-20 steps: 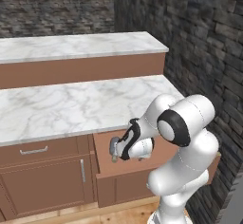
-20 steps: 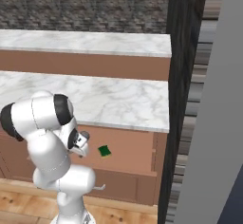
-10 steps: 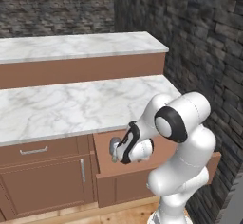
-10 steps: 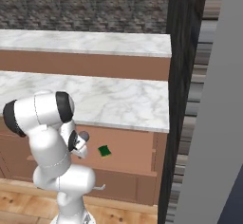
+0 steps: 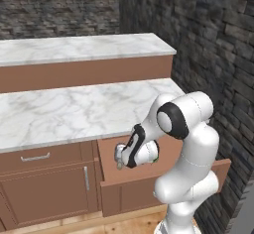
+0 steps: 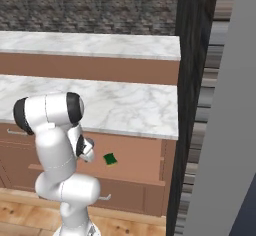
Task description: Restock the sink supplies by placing the sponge and soap dispenser on the counter and next to the sink. Make sure the soap dispenser is upright.
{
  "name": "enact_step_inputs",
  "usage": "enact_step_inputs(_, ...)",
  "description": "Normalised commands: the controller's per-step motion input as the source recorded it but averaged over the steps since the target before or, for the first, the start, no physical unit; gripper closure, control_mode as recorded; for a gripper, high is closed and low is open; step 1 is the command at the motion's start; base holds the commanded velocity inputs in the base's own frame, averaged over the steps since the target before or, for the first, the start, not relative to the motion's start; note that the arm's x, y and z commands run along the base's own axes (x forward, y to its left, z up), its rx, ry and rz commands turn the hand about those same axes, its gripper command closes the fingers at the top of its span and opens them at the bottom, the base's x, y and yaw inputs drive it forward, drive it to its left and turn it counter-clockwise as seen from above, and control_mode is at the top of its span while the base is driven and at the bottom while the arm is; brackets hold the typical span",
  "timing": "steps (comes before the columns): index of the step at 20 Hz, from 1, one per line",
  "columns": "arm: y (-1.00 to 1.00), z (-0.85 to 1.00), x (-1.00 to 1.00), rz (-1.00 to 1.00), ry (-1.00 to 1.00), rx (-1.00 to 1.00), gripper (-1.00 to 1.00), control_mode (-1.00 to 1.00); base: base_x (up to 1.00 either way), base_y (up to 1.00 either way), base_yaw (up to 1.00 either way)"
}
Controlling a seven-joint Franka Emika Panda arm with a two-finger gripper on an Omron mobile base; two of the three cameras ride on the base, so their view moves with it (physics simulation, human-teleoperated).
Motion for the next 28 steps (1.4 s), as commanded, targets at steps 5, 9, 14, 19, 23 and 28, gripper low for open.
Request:
enact_step_inputs(5,0.24,0.01,0.21,0.0,0.0,0.01,-1.0,-1.0,0.0,0.0,0.0)
enact_step_inputs(9,0.23,-0.01,0.0,0.0,0.0,0.0,-1.0,-1.0,0.0,0.0,0.0)
enact_step_inputs(14,0.16,-0.01,0.03,0.0,0.0,0.0,-1.0,-1.0,0.0,0.0,0.0)
enact_step_inputs(19,0.14,-0.08,0.08,0.0,0.0,0.0,-1.0,-1.0,0.0,0.0,0.0)
enact_step_inputs(23,0.09,-0.24,0.04,0.0,0.0,0.0,-1.0,-1.0,0.0,0.0,0.0)
enact_step_inputs(28,0.0,-0.33,0.09,0.0,0.0,0.0,-1.0,-1.0,0.0,0.0,0.0)
